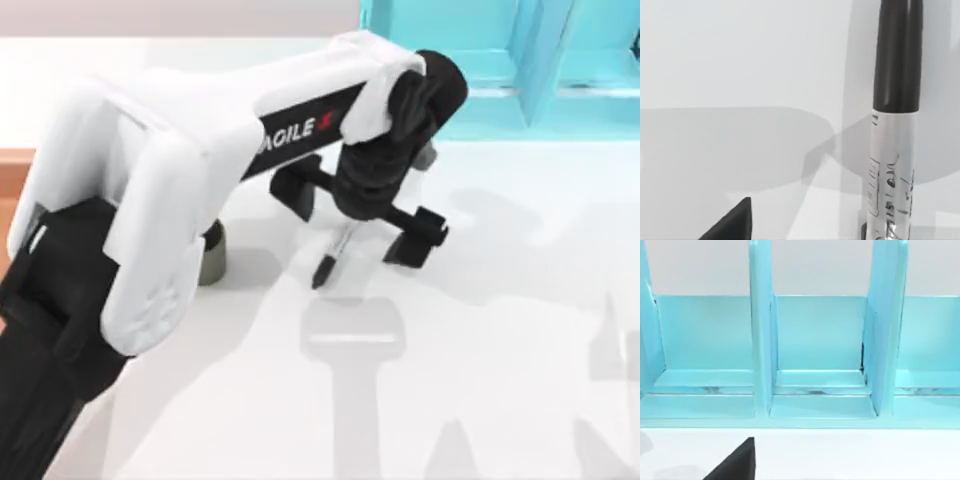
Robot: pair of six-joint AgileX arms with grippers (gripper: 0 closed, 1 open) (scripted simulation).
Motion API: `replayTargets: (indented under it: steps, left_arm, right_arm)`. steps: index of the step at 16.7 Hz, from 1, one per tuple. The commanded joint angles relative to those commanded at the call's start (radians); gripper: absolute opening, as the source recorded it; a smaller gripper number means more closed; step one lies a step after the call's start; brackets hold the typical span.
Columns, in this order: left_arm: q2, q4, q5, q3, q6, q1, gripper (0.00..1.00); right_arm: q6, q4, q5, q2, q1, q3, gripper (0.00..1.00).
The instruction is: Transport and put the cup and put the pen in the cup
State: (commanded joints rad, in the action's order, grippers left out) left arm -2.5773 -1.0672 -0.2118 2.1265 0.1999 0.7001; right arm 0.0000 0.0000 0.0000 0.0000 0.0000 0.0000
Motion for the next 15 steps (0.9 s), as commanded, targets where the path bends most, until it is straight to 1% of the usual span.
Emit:
replayTargets:
  steps: [5,15]
  left_arm:
    - [-0.007,0.021,0.000,-0.019,-0.003,-0.003,1.00]
    - [-0.007,0.021,0.000,-0.019,-0.003,-0.003,0.25]
  right_arm:
    - [0.000,0.000,0.000,0.000,0.000,0.000,1.00]
    - [0.000,0.000,0.000,0.000,0.000,0.000,1.00]
